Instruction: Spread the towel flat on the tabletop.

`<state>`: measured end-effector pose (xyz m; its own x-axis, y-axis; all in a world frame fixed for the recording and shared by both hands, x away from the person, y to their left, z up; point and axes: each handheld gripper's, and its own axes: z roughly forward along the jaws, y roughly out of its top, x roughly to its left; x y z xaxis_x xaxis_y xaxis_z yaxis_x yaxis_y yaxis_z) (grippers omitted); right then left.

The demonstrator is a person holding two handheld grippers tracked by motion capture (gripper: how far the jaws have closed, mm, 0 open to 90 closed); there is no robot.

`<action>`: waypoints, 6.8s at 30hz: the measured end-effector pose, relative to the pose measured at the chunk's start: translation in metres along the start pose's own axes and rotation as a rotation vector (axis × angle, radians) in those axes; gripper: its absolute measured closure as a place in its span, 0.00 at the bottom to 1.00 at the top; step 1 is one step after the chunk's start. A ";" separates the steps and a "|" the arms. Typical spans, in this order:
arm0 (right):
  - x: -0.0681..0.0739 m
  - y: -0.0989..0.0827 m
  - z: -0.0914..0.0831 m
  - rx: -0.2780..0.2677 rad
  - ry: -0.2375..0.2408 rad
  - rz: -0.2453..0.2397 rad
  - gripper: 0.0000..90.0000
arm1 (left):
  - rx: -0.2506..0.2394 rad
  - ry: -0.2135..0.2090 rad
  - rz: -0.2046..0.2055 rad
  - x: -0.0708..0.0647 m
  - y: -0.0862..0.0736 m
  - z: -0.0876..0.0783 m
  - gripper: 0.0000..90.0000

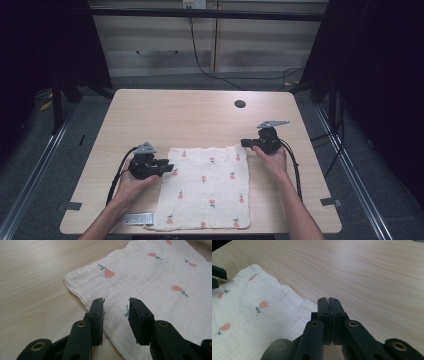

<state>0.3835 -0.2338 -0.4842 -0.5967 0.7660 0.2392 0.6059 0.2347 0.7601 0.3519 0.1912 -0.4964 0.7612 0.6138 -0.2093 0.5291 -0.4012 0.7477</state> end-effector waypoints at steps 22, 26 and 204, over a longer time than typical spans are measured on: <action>0.003 -0.001 0.000 0.014 0.012 -0.015 0.99 | 0.018 0.080 -0.041 0.041 0.040 0.025 0.78; 0.001 -0.002 -0.001 0.019 0.009 -0.016 0.99 | 0.032 0.057 -0.061 0.044 0.040 0.033 0.77; 0.055 -0.062 -0.063 0.002 0.105 -0.083 0.69 | -0.049 -0.017 0.097 -0.025 -0.022 -0.043 0.82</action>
<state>0.2801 -0.2438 -0.4802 -0.6968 0.6767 0.2378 0.5531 0.2958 0.7788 0.3050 0.2134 -0.4803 0.8146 0.5616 -0.1447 0.4337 -0.4242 0.7950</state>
